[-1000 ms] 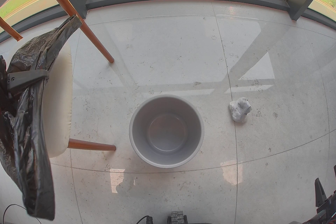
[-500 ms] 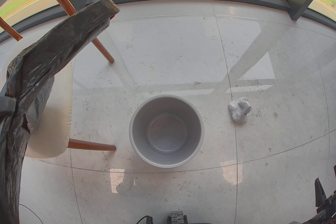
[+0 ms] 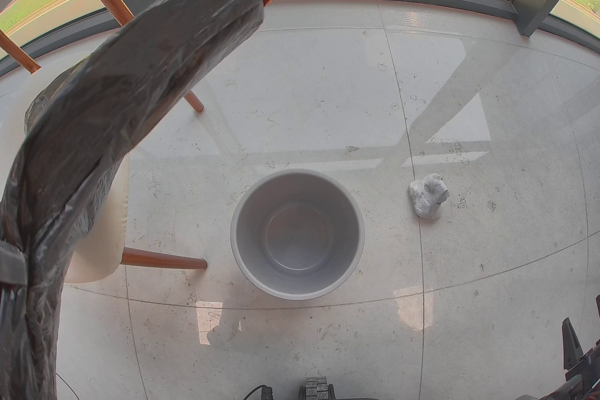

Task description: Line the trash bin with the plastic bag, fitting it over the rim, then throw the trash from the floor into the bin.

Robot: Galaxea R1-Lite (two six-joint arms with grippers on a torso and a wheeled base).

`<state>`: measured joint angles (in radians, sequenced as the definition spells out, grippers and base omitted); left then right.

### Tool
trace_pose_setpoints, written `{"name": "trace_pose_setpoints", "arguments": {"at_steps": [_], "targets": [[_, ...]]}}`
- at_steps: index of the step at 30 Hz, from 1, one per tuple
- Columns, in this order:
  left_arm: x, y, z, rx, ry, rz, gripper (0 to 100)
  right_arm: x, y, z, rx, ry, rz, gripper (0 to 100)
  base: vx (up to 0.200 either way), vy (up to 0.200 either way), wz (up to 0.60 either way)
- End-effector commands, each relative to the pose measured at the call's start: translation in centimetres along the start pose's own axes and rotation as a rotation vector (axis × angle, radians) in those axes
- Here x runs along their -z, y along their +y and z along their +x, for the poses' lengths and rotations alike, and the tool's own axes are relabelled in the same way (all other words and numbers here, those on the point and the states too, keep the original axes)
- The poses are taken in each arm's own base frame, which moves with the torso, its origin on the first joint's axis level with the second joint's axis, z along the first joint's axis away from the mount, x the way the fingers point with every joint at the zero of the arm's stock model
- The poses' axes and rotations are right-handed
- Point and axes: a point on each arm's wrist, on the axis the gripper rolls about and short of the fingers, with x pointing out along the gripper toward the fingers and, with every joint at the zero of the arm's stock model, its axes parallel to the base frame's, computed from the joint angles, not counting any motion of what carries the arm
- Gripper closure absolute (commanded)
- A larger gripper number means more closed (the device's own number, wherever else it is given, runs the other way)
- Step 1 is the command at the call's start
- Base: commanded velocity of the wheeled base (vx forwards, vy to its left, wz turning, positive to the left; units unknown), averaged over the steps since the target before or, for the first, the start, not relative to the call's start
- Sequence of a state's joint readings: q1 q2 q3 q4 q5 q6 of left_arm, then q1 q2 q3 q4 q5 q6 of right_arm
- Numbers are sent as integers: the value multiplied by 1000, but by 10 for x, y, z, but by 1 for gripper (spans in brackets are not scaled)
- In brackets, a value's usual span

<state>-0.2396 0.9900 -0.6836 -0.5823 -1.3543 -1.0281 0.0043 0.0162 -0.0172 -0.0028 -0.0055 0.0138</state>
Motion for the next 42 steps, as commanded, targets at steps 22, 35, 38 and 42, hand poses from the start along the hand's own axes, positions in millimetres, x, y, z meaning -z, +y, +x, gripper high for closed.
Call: {"name": "trace_pose_setpoints", "arguments": {"at_steps": [22,35,38,42], "targets": [[-28,68,77,64,-101,-38,100,5,0,0,5,2,8,0,0,0,0],[-28,82,126,118,-25,-109,100,5,0,0,5,2,9,0,0,0,0],[-22,89,139,116,-6,-131,100,5,0,0,6,2,9,0,0,0,0],[-20,98,145,105,5,-146,100,5,0,0,6,2,11,0,0,0,0]]}}
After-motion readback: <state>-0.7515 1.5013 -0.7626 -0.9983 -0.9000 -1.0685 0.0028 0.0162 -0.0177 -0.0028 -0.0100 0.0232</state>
